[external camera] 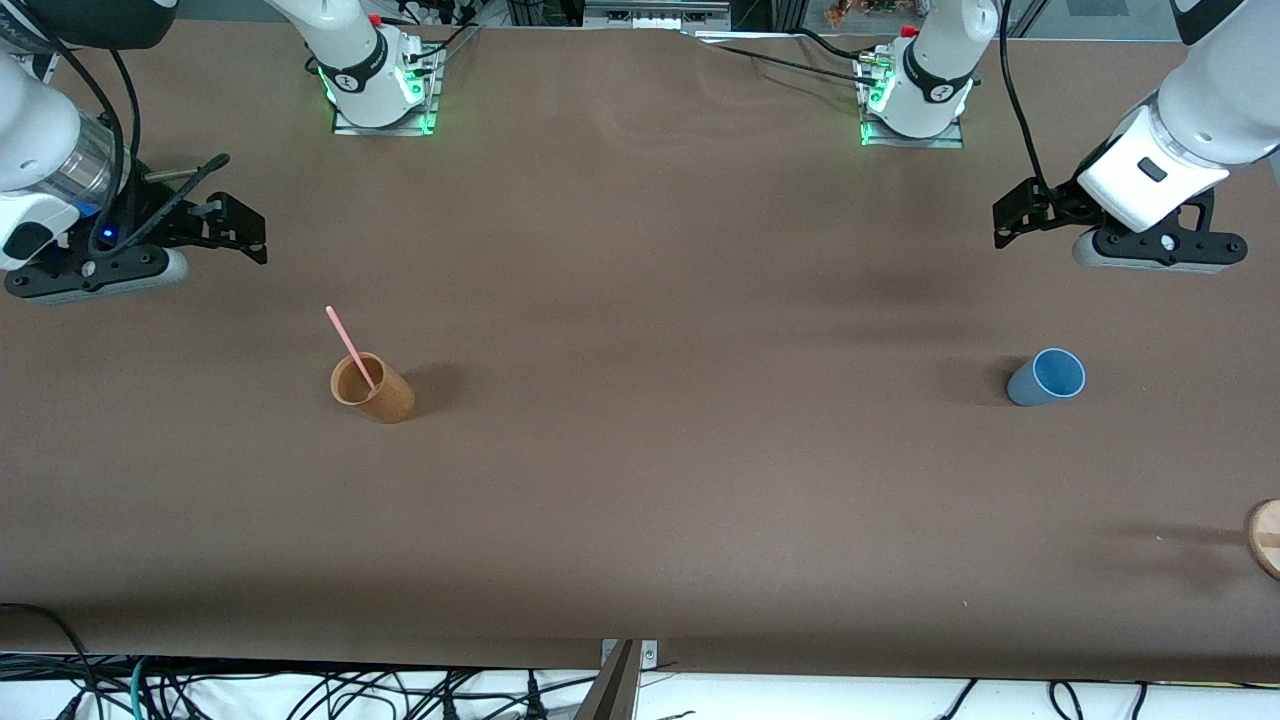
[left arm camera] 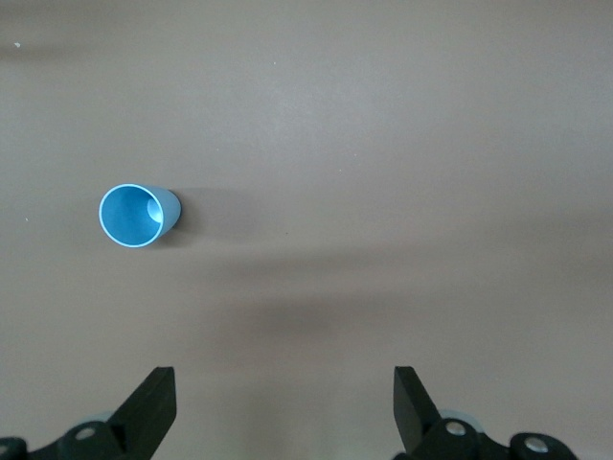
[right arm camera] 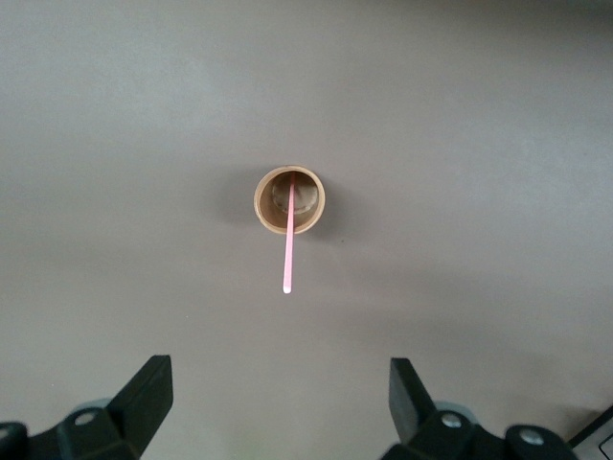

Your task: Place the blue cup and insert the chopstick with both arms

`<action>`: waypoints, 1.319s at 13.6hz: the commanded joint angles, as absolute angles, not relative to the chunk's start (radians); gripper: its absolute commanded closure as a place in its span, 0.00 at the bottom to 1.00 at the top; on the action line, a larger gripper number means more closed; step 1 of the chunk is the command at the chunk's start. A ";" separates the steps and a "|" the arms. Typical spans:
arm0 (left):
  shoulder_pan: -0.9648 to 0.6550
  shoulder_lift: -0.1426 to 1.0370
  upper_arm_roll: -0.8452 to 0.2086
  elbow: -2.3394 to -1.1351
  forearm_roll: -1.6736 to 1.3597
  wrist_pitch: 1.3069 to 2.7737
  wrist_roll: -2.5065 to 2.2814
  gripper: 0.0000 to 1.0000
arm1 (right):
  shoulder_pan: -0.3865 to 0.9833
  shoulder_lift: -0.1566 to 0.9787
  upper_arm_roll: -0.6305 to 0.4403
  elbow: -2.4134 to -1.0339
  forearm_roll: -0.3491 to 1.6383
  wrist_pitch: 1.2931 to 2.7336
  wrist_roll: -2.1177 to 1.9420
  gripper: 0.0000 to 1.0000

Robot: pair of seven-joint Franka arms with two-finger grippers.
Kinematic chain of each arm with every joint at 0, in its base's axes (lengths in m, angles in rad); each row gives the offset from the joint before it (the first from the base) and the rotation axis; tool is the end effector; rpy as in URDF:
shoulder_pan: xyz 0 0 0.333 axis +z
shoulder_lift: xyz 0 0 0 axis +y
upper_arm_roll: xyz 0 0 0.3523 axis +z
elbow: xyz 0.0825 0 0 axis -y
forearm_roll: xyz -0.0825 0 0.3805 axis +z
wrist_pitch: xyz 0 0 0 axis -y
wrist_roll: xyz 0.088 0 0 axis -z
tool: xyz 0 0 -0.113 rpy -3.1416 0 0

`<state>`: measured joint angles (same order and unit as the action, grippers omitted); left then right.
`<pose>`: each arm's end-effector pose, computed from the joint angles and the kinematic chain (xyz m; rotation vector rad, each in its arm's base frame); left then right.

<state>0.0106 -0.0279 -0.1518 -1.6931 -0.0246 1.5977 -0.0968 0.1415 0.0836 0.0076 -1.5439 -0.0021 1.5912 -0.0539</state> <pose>0.5336 -0.0798 0.6149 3.1268 -0.0668 -0.1091 0.5737 0.0857 0.6219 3.1217 0.3181 -0.0568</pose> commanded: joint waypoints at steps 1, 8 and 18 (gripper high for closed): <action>0.017 0.006 -0.150 -1.637 -0.031 1.577 -0.092 0.00 | 0.150 0.060 0.000 -1.560 -0.002 1.597 -0.043 0.00; 0.020 0.018 -0.149 -1.629 -0.031 1.575 -0.092 0.00 | 0.149 0.061 -0.002 -1.560 -0.015 1.597 -0.043 0.00; 0.018 0.025 -0.152 -1.623 0.005 1.575 -0.100 0.00 | 0.149 0.061 -0.002 -1.560 -0.014 1.598 -0.044 0.00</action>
<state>0.0177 0.0078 -0.1467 -1.6619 -0.0186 1.5977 -0.0968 0.1415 0.0836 0.0038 -1.5439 -0.0063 1.5920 -0.0532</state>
